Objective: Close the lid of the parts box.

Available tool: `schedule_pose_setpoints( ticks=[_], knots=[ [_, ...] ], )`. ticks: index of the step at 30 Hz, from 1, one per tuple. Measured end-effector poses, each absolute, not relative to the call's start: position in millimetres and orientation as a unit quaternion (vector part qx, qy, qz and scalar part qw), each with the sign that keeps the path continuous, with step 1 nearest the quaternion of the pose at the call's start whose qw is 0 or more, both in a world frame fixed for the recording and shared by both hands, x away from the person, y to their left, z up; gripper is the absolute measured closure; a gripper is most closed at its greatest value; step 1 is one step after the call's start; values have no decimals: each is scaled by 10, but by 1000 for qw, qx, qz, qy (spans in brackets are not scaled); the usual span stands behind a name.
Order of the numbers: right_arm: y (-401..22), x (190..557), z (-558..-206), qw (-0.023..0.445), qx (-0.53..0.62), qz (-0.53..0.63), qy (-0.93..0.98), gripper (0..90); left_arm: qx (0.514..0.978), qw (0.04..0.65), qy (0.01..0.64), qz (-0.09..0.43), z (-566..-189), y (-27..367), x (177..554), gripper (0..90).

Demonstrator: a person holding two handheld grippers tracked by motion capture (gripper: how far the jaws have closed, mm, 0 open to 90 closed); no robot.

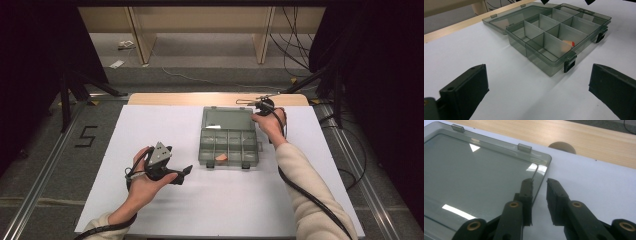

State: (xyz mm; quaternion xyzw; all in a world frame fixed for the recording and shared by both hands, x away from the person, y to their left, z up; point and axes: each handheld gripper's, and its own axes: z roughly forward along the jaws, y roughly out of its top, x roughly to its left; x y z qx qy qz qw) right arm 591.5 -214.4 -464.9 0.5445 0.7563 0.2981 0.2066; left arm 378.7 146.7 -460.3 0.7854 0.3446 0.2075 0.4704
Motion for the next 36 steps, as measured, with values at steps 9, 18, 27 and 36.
schedule_pose_setpoints(
  ticks=[9, 18, 27, 36],
  knots=[
    [-2105, 5929, -4664, 198, 562, 290, 749, 814, 786, 469, 344, 207, -4607, 1467, 3790, 15],
    [-2071, 5937, -4669, 191, 580, 282, 741, 839, 787, 469, 343, 208, -4605, 1463, 3787, 15],
    [-2033, 5935, -4662, 194, 597, 274, 729, 858, 788, 468, 341, 210, -4607, 1455, 3785, 15],
    [-1985, 5929, -4650, 199, 624, 271, 706, 885, 788, 467, 341, 212, -4611, 1464, 3789, 16]
  ],
)
